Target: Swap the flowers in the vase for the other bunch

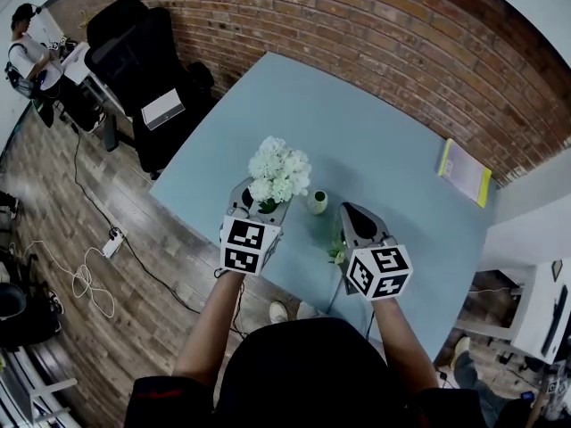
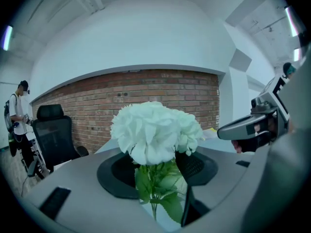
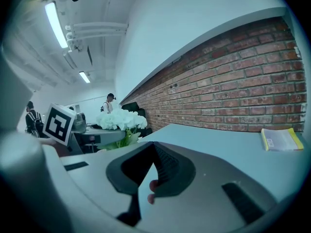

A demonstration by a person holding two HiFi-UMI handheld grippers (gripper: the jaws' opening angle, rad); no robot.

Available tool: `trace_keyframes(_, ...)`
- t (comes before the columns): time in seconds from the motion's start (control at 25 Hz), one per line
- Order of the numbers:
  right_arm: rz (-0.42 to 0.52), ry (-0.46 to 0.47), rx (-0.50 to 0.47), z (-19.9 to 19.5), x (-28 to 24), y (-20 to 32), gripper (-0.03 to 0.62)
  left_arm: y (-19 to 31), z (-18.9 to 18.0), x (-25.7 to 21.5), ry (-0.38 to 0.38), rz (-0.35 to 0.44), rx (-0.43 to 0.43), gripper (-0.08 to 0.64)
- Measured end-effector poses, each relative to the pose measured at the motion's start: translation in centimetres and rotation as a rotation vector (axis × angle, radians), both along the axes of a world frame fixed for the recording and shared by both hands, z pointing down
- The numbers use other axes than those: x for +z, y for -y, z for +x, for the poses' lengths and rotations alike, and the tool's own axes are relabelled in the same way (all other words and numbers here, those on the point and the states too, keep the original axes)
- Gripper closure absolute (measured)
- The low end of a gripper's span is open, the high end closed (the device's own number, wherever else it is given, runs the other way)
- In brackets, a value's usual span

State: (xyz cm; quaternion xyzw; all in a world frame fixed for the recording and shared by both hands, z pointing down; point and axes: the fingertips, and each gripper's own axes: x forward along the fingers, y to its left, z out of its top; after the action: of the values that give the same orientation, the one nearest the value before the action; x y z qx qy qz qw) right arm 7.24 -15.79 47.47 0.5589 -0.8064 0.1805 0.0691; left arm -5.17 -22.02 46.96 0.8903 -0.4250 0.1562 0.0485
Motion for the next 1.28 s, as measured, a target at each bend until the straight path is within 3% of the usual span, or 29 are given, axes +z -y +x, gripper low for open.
trace_keyframes(0.64,-0.025,0.002,0.000,0.2,1.0,1.4,0.580,1.7,-0.1,9.4,0.218,-0.282,0.033,0.327)
trace_keyframes(1.28,-0.021,0.001,0.006,0.1,0.7,1.6,0.580,2.0,-0.3,14.6,0.300,-0.420,0.054,0.327)
